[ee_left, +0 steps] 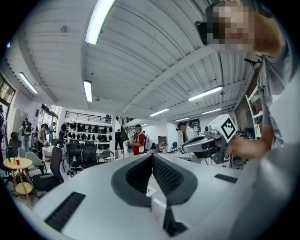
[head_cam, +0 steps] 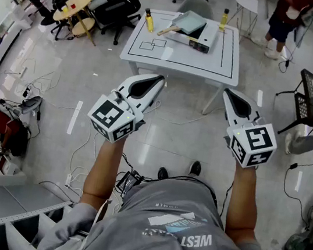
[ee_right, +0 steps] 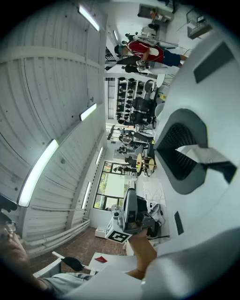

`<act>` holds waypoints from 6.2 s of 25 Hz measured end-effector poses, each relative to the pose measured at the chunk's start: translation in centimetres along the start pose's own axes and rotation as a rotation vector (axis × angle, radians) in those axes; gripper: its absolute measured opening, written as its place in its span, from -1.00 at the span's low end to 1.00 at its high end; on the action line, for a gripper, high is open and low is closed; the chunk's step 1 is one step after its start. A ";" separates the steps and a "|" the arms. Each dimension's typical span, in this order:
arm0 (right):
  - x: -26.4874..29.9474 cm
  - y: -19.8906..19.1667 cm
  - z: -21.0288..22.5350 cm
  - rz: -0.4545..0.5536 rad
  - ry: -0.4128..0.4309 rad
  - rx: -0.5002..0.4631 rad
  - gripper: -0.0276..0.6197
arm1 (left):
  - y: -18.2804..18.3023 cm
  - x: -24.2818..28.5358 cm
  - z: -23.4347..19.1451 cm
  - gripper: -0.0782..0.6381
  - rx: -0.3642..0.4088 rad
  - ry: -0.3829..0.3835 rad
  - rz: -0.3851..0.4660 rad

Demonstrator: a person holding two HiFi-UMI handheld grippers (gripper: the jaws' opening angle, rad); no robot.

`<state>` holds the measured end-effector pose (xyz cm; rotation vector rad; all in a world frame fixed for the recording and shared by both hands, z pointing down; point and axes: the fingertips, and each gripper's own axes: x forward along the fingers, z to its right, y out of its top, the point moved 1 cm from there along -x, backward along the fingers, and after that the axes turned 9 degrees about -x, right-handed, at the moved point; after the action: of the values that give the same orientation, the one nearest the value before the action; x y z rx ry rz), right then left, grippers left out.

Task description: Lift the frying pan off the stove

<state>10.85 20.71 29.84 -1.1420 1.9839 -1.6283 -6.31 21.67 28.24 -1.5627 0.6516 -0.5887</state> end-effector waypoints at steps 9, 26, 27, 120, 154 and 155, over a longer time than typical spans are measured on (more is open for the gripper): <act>1.2 -0.8 0.3 -0.020 0.026 0.014 -0.89 | -0.6 0.8 -0.8 -0.78 -0.020 0.001 -0.006; 13.2 -3.7 8.9 0.043 0.184 0.113 -0.84 | -2.2 8.4 -9.4 -0.78 -0.051 0.165 -0.067; 13.8 -3.9 9.5 0.044 0.192 0.112 -0.84 | -2.4 9.0 -9.9 -0.78 -0.053 0.175 -0.069; 43.3 -6.9 22.1 -0.111 0.041 0.241 -0.80 | -15.0 28.5 -48.1 -0.67 -0.364 -0.024 -0.350; 48.6 -10.3 25.4 -0.180 0.081 0.290 -0.80 | -30.2 32.7 -48.0 0.22 -0.523 -0.142 -0.787; 48.6 -10.4 25.4 -0.181 0.081 0.292 -0.80 | -30.4 32.7 -47.8 0.18 -0.528 -0.148 -0.802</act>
<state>1.84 -32.74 43.19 -1.1850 1.6549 -2.0057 -14.85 -33.35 62.61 -2.3572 0.0244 -0.9205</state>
